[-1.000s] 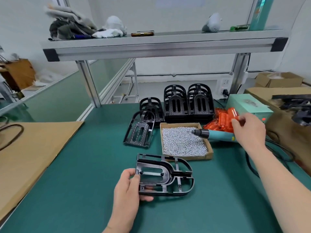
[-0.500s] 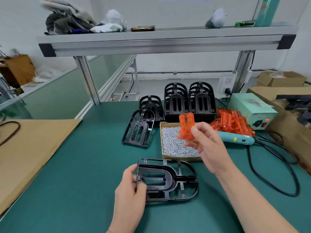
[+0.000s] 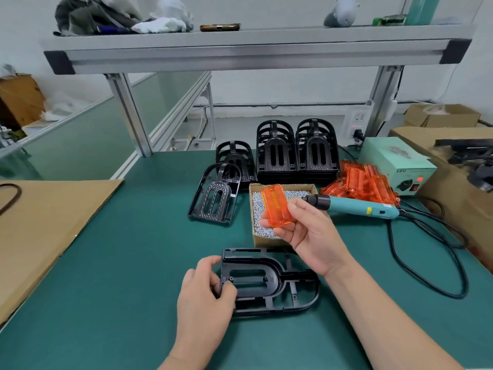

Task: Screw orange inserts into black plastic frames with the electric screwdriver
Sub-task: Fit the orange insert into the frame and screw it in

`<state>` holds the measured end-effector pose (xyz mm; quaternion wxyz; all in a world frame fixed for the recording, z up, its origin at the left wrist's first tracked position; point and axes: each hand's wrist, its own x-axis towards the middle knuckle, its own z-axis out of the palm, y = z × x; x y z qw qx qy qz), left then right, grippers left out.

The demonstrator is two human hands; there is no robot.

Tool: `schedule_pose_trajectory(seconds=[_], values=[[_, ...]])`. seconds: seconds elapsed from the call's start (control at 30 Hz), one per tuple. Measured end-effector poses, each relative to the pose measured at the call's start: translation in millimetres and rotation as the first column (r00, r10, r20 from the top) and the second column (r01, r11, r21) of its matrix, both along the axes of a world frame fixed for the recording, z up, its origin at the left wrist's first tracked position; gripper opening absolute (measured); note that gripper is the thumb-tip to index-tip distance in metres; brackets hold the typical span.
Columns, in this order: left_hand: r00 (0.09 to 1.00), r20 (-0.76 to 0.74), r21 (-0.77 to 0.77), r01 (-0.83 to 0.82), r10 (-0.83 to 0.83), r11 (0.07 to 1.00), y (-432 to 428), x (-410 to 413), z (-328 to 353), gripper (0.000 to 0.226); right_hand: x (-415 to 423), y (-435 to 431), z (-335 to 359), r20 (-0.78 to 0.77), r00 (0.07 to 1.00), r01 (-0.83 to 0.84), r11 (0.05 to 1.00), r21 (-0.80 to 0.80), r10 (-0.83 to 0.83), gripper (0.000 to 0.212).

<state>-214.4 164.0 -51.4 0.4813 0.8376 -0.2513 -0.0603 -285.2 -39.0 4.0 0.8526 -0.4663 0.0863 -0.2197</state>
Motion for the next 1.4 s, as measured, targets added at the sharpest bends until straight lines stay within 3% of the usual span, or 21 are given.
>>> schedule_pose_trajectory(seconds=[0.3, 0.57, 0.8, 0.93, 1.07, 1.2, 1.3, 1.4], values=[[0.987, 0.161, 0.085, 0.005, -0.019, 0.996, -1, 4, -4, 0.032, 1, 0, -1, 0.004, 0.999, -0.032, 0.998, 0.047, 0.032, 0.034], [0.988, 0.15, 0.026, 0.028, -0.031, 0.999, 0, 4, -4, 0.031, -1, 1, 1, 0.007, 0.998, -0.055, 0.988, 0.147, 0.054, 0.031], [0.987, 0.156, -0.01, 0.05, -0.048, 0.999, 1, 5, -6, 0.03, -1, 1, 0, -0.032, 0.998, -0.057, 0.997, 0.056, 0.058, 0.035], [0.988, 0.152, -0.057, 0.048, -0.039, 0.997, 0, 7, -9, 0.03, -1, 2, -1, -0.061, 0.996, -0.058, 0.998, 0.009, 0.059, 0.022], [0.997, 0.054, -0.208, 0.065, -0.055, 0.976, -6, 11, -6, 0.028, -5, 1, -1, -0.094, 0.994, -0.081, 0.979, -0.185, 0.064, 0.014], [0.988, -0.087, -0.384, 0.085, -0.128, 0.919, -14, 20, 0, 0.029, -5, 4, -8, -0.171, 0.983, -0.039, 0.83, -0.556, -0.069, 0.023], [0.982, -0.071, -0.424, 0.131, -0.177, 0.896, -13, 21, -2, 0.042, -6, 7, -14, -0.198, 0.96, -0.04, 0.6, -0.799, -0.2, 0.034], [0.979, -0.034, -0.416, 0.169, -0.201, 0.894, -12, 21, -4, 0.049, -7, 11, -18, -0.182, 0.954, -0.057, 0.453, -0.89, -0.238, 0.037]])
